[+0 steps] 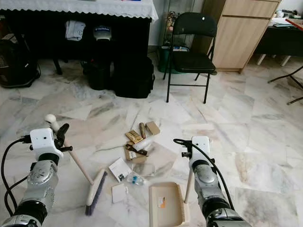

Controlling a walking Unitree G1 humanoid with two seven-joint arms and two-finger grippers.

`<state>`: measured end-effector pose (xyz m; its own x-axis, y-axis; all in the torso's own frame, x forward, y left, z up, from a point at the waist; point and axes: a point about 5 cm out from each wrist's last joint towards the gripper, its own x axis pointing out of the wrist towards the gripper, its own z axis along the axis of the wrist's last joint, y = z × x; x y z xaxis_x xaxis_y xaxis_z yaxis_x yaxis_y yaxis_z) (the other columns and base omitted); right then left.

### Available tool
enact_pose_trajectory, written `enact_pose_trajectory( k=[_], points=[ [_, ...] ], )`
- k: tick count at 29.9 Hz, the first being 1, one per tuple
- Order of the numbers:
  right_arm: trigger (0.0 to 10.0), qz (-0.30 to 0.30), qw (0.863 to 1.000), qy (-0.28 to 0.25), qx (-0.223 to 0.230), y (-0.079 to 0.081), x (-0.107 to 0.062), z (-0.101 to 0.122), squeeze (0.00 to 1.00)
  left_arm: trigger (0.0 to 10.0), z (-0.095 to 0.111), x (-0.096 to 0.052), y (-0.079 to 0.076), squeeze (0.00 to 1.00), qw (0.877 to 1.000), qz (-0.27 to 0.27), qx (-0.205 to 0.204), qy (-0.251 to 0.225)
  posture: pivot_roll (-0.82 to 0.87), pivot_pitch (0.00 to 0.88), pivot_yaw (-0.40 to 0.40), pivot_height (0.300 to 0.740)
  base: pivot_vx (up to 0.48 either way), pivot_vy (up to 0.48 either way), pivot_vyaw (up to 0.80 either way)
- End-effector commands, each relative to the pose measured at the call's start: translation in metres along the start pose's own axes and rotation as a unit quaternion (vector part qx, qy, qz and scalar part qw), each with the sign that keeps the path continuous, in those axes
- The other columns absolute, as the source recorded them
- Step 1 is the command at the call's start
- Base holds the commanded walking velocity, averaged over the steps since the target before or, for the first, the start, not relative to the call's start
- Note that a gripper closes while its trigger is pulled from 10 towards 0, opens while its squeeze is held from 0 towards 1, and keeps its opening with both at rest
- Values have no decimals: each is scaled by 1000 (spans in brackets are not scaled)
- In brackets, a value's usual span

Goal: Sweep floor

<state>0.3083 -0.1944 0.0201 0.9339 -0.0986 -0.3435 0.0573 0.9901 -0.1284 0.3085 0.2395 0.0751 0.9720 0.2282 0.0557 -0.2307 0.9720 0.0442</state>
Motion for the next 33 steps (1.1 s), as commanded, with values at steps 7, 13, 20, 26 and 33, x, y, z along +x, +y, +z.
enact_pose_trajectory(
  k=[7, 13, 20, 26, 33],
  points=[
    [10000, -8, 1000, 14, -15, -6, -1, -5, 0, 10000, -13, -3, 17, 0, 997, -40, -5, 60, 19, 0, -109, 740, 0, 0, 0],
    [10000, -8, 1000, 15, -16, -6, -1, -5, 0, 10000, -14, -5, 29, 0, 996, -53, 24, 73, 22, 0, -111, 740, 0, 0, 0],
    [10000, -9, 1000, 15, -16, -6, 0, -4, 0, 10000, -14, -8, 45, 0, 992, -54, 81, 79, 26, 0, -112, 740, 0, 0, 0],
    [10000, -8, 1000, 15, -17, -6, -1, -5, 0, 10000, -22, -16, 52, 0, 987, -77, 96, 106, 27, 0, -111, 740, 0, 0, 0],
    [10000, -9, 1000, 13, -16, -6, -1, -4, 0, 10000, -5, -9, 50, 0, 997, 45, 57, 29, 29, 0, -111, 740, 0, 0, 0]
  ],
)
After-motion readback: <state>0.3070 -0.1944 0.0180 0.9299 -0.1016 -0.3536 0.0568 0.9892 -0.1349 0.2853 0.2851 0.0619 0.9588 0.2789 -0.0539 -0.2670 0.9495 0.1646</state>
